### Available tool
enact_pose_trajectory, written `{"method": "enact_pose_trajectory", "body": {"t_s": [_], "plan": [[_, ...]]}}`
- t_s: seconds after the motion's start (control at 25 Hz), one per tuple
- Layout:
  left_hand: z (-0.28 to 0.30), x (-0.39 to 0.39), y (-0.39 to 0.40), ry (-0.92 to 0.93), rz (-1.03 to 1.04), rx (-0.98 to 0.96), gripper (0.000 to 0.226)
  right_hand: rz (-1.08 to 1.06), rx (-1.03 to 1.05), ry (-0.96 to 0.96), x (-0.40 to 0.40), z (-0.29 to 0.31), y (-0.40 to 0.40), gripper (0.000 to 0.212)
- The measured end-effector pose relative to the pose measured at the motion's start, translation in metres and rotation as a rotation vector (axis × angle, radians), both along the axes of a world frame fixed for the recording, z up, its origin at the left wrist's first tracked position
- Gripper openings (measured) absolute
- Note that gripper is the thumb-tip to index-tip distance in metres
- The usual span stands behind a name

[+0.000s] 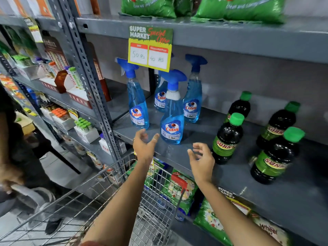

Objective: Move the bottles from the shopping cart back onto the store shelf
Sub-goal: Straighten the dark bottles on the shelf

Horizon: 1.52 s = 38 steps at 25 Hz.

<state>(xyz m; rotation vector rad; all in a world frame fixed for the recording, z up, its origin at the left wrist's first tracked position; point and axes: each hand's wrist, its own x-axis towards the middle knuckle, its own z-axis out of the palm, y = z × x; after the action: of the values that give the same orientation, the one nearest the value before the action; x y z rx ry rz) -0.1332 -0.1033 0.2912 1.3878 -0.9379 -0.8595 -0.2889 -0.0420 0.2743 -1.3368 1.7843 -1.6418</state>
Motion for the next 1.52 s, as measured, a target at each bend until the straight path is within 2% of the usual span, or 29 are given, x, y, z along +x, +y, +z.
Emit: {"method": "enact_pose_trajectory", "body": {"t_s": [0.24,0.36,0.52,0.68,0.8,0.92,1.12,1.52], "plan": [[0.027,-0.045,0.035,-0.010,-0.184,-0.074,0.027,-0.132,-0.105,0.046,-0.041,0.014,0.045,0.009],[0.028,-0.074,0.046,-0.036,-0.265,-0.080,0.026,-0.214,-0.135,0.076,-0.068,0.015,0.062,0.008],[0.020,-0.115,0.056,-0.099,-0.407,-0.038,0.040,-0.369,-0.126,0.161,-0.104,0.016,0.085,0.008],[0.008,-0.148,0.058,-0.148,-0.604,0.045,0.063,-0.547,-0.004,0.126,-0.137,0.015,0.103,0.021],[-0.001,-0.162,0.049,-0.191,-0.697,0.102,0.081,-0.515,0.115,0.079,-0.155,0.006,0.101,0.049],[-0.011,-0.168,0.042,-0.220,-0.675,0.131,0.076,-0.380,0.137,0.051,-0.166,-0.004,0.095,0.072],[-0.015,-0.173,0.052,-0.226,-0.593,0.053,0.064,-0.267,0.156,0.027,-0.171,-0.007,0.091,0.068],[-0.012,-0.173,0.062,-0.241,-0.604,0.015,0.067,-0.290,0.166,0.103,-0.170,-0.014,0.092,0.074]]}}
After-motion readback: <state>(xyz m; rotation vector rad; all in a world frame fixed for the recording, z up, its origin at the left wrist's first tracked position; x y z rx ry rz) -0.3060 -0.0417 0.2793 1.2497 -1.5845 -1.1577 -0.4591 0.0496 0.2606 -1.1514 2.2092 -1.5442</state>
